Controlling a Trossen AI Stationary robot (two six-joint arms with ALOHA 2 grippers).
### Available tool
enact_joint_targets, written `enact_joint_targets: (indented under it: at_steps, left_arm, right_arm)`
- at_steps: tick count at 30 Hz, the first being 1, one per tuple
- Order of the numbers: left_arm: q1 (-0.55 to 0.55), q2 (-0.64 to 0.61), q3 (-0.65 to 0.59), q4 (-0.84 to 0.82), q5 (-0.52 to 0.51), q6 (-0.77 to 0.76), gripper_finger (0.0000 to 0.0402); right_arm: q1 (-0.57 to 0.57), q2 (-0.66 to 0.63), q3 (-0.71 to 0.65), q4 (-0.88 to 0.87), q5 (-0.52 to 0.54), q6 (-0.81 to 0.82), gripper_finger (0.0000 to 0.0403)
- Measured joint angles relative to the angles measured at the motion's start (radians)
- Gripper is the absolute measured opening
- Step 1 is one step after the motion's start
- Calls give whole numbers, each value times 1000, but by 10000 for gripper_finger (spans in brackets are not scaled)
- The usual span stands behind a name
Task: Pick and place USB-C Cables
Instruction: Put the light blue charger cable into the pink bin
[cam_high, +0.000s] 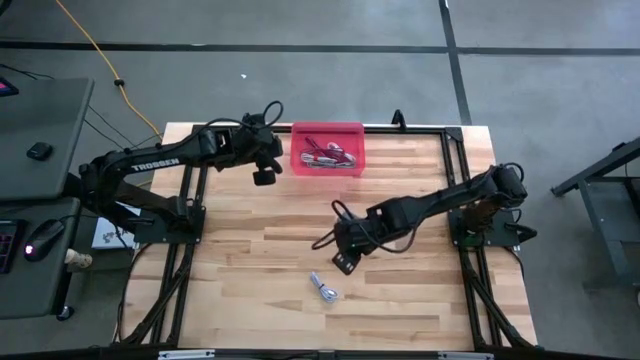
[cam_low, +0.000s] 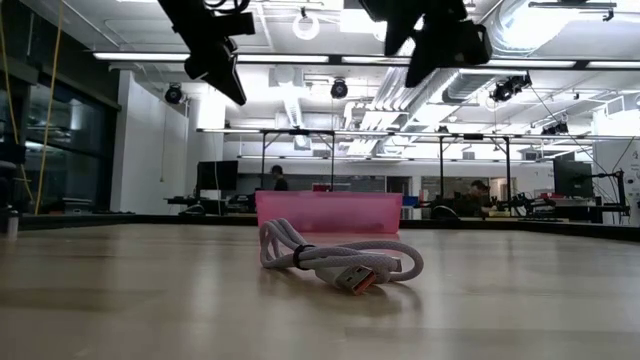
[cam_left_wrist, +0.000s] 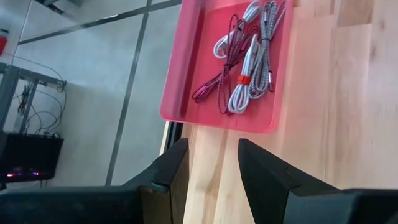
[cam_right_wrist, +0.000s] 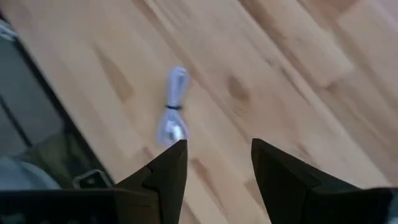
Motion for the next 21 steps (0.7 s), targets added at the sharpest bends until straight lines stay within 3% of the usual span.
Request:
enact_joint_targets:
  at_steps: [7, 13, 21]
  left_arm:
    - [27, 0, 0, -3, -2, -15, 117]
    - [46, 0, 0, -3, -2, -15, 117]
    - [60, 0, 0, -4, -2, -15, 117]
  right_arm:
    - [55, 2, -6, 203, 27, 5, 170]
    - [75, 3, -6, 238, 78, 6, 170]
    - [76, 64, -6, 417, 28, -50, 170]
